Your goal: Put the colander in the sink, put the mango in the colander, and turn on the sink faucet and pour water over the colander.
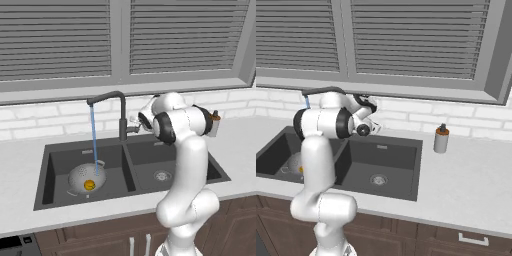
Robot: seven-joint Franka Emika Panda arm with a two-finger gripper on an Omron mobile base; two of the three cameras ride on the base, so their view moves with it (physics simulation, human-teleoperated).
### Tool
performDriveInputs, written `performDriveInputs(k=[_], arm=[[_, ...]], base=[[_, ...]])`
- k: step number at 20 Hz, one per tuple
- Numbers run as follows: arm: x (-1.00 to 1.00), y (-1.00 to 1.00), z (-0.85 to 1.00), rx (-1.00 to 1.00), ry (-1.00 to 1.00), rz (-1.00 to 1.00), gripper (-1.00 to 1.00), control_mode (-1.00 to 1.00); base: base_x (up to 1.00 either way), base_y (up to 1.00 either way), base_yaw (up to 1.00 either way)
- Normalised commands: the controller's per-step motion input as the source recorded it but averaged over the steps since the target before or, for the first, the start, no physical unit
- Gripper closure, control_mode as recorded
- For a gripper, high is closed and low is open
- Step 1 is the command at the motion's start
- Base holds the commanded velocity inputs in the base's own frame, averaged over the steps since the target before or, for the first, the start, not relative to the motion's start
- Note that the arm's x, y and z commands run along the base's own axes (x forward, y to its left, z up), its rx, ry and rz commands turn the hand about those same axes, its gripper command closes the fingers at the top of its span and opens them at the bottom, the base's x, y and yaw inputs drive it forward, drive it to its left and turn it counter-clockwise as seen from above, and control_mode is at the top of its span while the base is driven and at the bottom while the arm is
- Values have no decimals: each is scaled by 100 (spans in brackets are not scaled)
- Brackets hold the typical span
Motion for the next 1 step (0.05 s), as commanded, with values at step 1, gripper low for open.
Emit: performDriveInputs(k=[1], arm=[[-51, -61, 67, 19, -5, 0, 100, -100]], base=[[0, 0, 0]])
